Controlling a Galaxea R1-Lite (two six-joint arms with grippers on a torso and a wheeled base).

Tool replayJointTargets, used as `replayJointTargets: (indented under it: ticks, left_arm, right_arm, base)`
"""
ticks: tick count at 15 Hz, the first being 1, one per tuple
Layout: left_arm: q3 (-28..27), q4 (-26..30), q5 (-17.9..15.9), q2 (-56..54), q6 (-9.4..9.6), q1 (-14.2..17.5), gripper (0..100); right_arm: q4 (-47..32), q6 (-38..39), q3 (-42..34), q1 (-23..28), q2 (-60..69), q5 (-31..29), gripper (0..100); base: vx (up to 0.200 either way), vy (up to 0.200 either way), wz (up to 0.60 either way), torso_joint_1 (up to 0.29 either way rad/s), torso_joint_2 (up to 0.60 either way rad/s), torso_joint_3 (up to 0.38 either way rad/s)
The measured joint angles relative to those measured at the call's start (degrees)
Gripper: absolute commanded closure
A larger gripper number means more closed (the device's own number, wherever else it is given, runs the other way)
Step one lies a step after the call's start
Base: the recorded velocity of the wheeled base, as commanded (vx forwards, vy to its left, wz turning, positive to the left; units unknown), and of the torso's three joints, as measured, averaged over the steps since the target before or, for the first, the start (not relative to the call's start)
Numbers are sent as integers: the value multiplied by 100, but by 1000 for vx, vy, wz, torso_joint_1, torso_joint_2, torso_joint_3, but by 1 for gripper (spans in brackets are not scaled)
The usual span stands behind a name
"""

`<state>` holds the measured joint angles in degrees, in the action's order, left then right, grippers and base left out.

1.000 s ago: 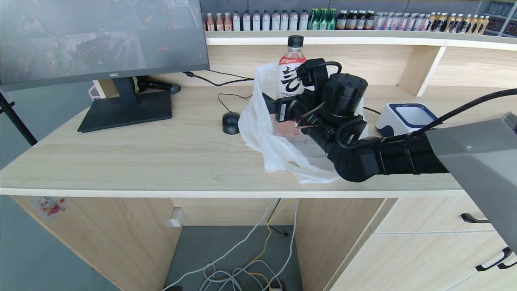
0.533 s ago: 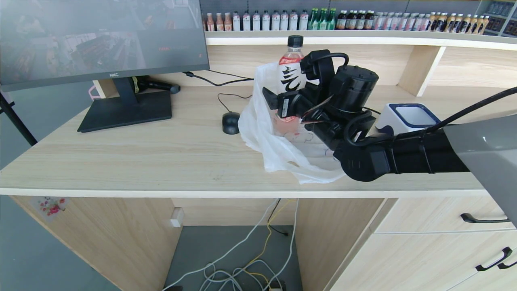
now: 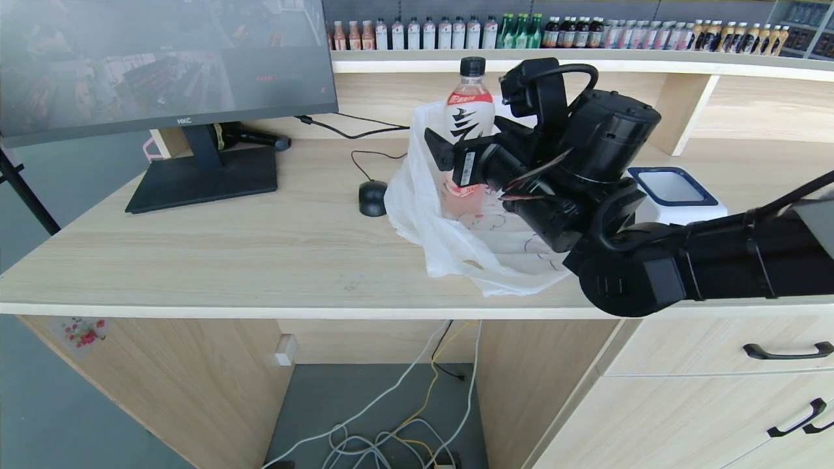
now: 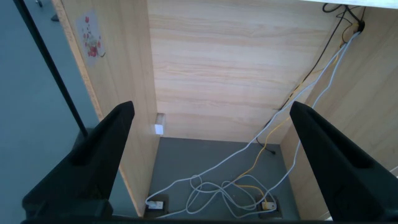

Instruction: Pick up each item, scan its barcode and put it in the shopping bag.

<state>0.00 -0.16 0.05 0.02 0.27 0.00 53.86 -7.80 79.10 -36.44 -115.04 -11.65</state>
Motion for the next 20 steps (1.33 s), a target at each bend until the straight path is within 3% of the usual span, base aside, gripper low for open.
replayJointTargets:
  ticks: [5,10,12,20]
  left_arm:
    - [0,0,2,0,-2,0,0]
    - [0,0,0,0,-2,0,0]
    - [0,0,2,0,-2,0,0]
    - [0,0,0,0,-27,0,0]
  right_arm:
    - [819,20,-1880,-83,984,-112,0]
    - [3050,171,-4046,-85,1371,-117,0]
    - [3547,250,-4776,-110,1351,-115,0]
    - [3611,357,-5193,-472,1518,-240,0]
  base:
    - [0,0,0,0,0,0]
    - [0,0,0,0,0,0]
    - [0,0,0,0,0,0]
    - [-25,0,0,1,0,0]
